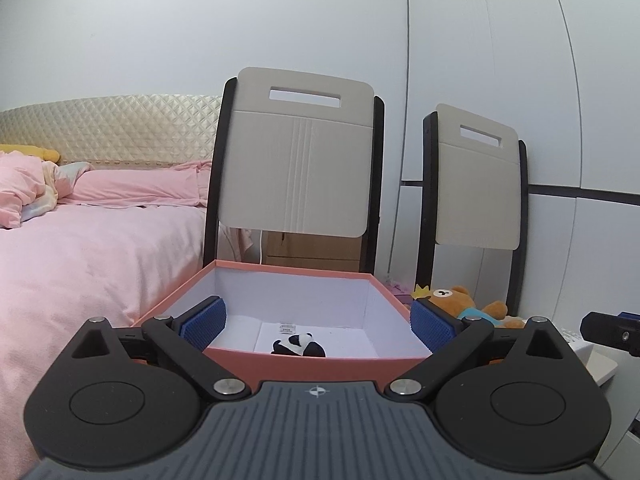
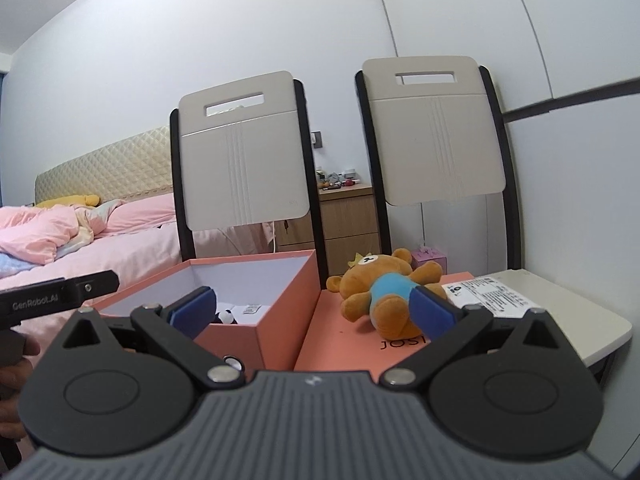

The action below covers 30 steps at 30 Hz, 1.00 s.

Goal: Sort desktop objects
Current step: 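Withdraw the left gripper from the box, then grasp the white tissue pack with the right gripper and lift it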

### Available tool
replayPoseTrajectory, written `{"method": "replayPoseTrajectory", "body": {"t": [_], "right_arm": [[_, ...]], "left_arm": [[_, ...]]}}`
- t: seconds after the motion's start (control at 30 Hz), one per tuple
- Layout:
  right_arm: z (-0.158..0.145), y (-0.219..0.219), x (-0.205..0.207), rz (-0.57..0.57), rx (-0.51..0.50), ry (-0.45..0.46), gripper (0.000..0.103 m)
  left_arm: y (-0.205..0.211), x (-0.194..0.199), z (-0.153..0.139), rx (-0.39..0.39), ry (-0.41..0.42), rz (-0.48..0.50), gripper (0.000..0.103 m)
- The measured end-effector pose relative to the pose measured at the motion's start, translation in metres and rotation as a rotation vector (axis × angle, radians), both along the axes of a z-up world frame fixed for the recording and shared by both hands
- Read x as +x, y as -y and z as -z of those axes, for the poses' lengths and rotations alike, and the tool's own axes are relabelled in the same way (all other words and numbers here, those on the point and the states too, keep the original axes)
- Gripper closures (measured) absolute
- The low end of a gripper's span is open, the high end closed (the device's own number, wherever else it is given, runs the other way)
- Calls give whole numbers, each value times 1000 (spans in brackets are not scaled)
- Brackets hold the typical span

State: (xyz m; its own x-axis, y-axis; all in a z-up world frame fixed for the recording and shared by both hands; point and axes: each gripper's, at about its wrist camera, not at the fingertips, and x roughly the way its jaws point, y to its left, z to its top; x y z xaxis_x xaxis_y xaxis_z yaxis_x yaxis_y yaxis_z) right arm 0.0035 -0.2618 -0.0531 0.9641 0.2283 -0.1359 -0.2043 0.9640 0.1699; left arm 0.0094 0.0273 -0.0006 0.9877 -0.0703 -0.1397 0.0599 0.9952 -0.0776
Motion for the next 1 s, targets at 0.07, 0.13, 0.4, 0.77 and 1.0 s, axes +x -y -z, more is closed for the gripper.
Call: {"method": "replayPoseTrajectory", "body": {"t": [0.07,0.13,0.4,0.77,1.0], "right_arm": [[-2,2,0,7,2,2,0],[-3,3,0,10,0,7,0],[-9,15,17,23,-30,-11,0],[-14,60,83,84,-119,-107,0],[4,96,142,108,-121,-285,0]], "left_arm": [[0,-1,0,3,4,5,3],[0,-1,0,7,4,8,3],[-2,-1,0,7,3,10,3],[-2,3,2,-5,-20,6,3],[-2,2,2,-4,-21,12,3]]}}
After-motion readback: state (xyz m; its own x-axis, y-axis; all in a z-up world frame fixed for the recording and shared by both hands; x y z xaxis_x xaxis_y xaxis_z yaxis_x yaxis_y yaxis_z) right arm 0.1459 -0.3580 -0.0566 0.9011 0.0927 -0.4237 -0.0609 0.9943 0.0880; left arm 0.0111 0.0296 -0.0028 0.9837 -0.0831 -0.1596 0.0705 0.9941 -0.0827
